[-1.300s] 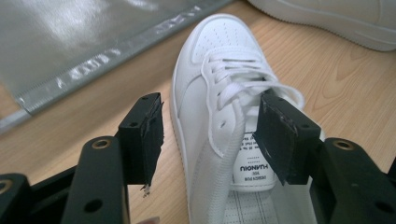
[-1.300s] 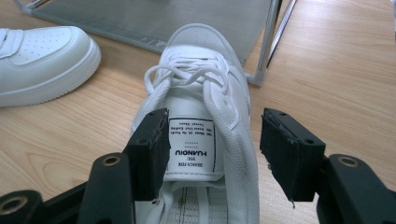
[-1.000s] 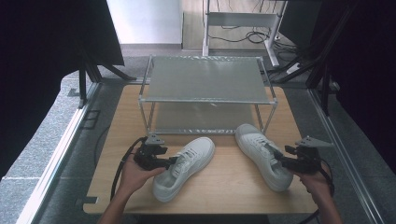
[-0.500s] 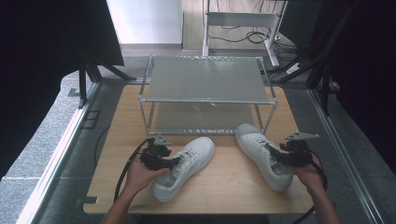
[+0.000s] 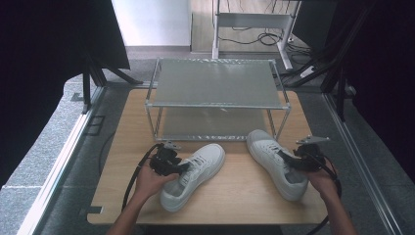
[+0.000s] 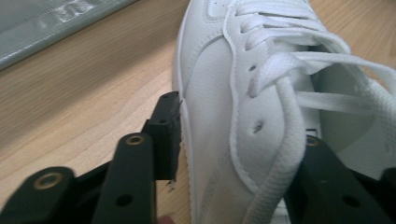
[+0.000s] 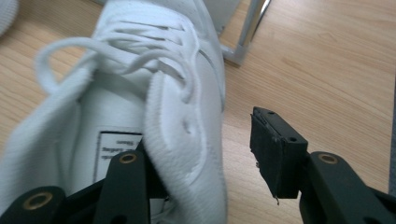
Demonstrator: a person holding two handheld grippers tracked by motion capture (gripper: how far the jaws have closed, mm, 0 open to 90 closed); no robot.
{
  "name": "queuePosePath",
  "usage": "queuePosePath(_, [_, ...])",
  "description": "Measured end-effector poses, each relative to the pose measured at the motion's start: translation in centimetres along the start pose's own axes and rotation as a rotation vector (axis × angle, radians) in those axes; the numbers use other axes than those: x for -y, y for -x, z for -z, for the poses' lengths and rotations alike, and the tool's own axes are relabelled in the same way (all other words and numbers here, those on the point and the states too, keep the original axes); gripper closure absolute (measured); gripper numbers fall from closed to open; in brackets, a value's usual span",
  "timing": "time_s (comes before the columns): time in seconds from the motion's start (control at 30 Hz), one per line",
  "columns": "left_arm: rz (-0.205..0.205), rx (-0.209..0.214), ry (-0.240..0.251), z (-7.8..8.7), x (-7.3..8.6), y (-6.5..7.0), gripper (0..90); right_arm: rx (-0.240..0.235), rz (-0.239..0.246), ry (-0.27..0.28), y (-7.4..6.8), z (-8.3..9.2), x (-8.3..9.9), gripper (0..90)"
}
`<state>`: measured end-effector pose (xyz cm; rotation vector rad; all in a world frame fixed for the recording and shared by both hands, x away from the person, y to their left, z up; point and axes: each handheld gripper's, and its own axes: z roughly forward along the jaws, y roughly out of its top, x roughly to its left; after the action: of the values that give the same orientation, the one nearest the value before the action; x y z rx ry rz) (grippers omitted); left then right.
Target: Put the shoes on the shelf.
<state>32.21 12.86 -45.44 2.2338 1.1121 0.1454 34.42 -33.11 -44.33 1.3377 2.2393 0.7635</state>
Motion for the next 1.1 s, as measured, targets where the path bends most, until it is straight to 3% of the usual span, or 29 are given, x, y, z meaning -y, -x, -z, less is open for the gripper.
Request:
queuePosePath(0.1, [0.027,0.051,0.008,-0.1,0.2,-0.6,69.3,-0.001,0.008,-0.026,0.4,-0.5,-0.2,54.5])
queuePosePath(0.27, [0.032,0.05,0.005,-0.3,0.2,-0.6,72.3,-0.001,0.045,-0.06,0.3,-1.2,-0.6,58.3])
queuePosePath(0.37, [0.03,0.042,-0.007,-0.4,0.0,-0.5,71.0,-0.023,0.057,-0.094,0.4,-1.9,-0.8,70.0])
queuePosePath(0.5, [0.023,0.035,-0.019,-0.5,-0.2,-0.4,72.2,-0.02,0.063,-0.131,0.3,-2.5,-1.0,76.7])
queuePosePath(0.8, [0.044,0.019,0.008,-0.5,0.1,-0.4,79.5,-0.03,0.023,-0.145,0.8,-2.8,-1.0,84.1])
queuePosePath(1.03, [0.096,0.065,0.053,-0.3,0.5,-1.2,81.3,-0.049,0.007,-0.142,1.2,-2.8,-0.9,85.8])
queuePosePath(1.1, [0.113,0.078,0.067,-0.3,0.7,-1.5,82.0,-0.068,-0.018,-0.132,1.4,-2.7,-0.8,86.0])
